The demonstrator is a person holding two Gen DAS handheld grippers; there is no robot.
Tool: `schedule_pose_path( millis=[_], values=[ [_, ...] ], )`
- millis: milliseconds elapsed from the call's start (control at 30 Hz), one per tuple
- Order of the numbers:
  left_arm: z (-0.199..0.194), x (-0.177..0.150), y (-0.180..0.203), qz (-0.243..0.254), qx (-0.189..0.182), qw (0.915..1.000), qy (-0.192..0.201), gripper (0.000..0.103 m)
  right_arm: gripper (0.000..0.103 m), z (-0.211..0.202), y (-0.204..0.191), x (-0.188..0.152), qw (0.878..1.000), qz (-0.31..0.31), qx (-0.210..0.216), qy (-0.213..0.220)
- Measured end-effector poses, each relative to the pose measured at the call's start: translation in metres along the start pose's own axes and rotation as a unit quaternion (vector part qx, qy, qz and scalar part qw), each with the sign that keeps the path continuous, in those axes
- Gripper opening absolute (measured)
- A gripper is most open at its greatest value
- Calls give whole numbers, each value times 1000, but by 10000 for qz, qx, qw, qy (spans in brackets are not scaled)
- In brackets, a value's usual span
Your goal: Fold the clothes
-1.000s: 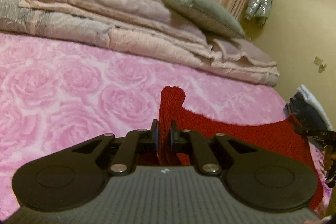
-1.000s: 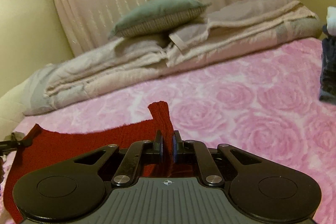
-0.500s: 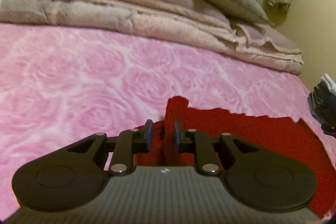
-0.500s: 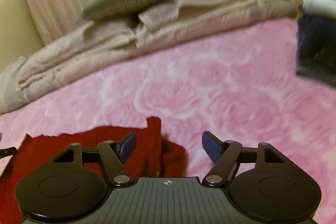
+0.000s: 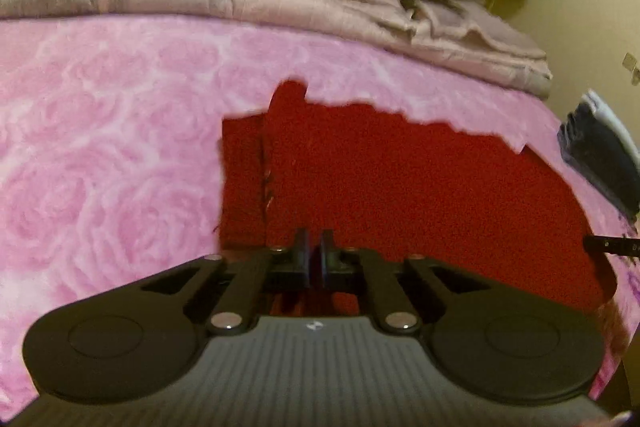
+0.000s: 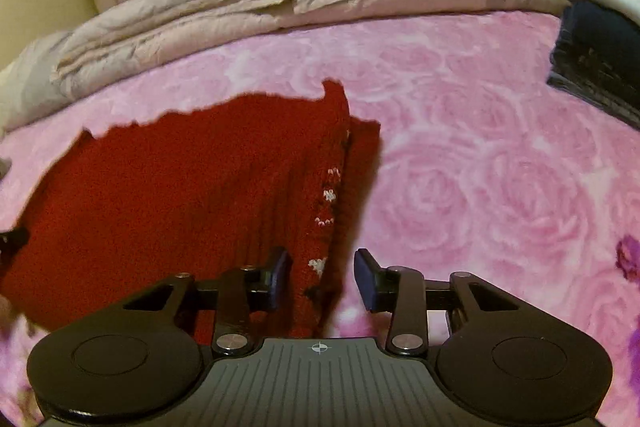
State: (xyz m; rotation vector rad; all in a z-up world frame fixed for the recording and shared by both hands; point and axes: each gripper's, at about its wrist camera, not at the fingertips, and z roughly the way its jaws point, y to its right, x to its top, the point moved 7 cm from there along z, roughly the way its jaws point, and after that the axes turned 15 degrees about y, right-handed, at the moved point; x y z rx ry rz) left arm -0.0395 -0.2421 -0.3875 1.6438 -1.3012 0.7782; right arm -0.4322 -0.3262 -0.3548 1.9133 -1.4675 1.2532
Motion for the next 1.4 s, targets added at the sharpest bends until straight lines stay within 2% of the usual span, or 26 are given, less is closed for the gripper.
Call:
schedule_pose_path(
  millis=[100,133,200,267,333,367,433,633,833,933,1400],
  values=[
    [-11,4,4,-69,2,9999,121,5,39,-16,-1,6,9996,218,85,185],
    [-10,-1,2,-110,19,9999,14,8,39,-19,0,3,9994,276,109,180],
    [-3,-14,-3,-77,233,9992,-310,7,39,-12,4,-13,9996,220,-102,-134],
    [-15,-10,2,-94,354,9991,-222,6,39,-6,10,-26,9979,375,-325,-404],
    [-28,-7,6,-111,474,9987,-134,7,41,-22,11,-24,9960,823,-206,-270],
    [-34,-5,8,-119,534,9985,-91,7,56,-31,11,-23,9954,906,-236,-189],
    [-47,-2,13,-140,652,9978,-5,10,75,-49,11,-19,9940,1042,-320,-30],
    [-97,-28,21,-731,788,9940,-178,21,75,-91,3,-35,9889,1481,-9,-115],
    [-125,-59,19,-1388,963,9846,-452,25,75,-106,16,-61,9730,2281,46,-344],
    [-131,-63,20,-1388,1042,9836,-491,25,75,-108,24,-62,9672,2516,44,-344],
    [-138,-73,30,-1332,1094,9833,-584,27,75,-114,19,-70,9690,2442,106,-365]
  ],
)
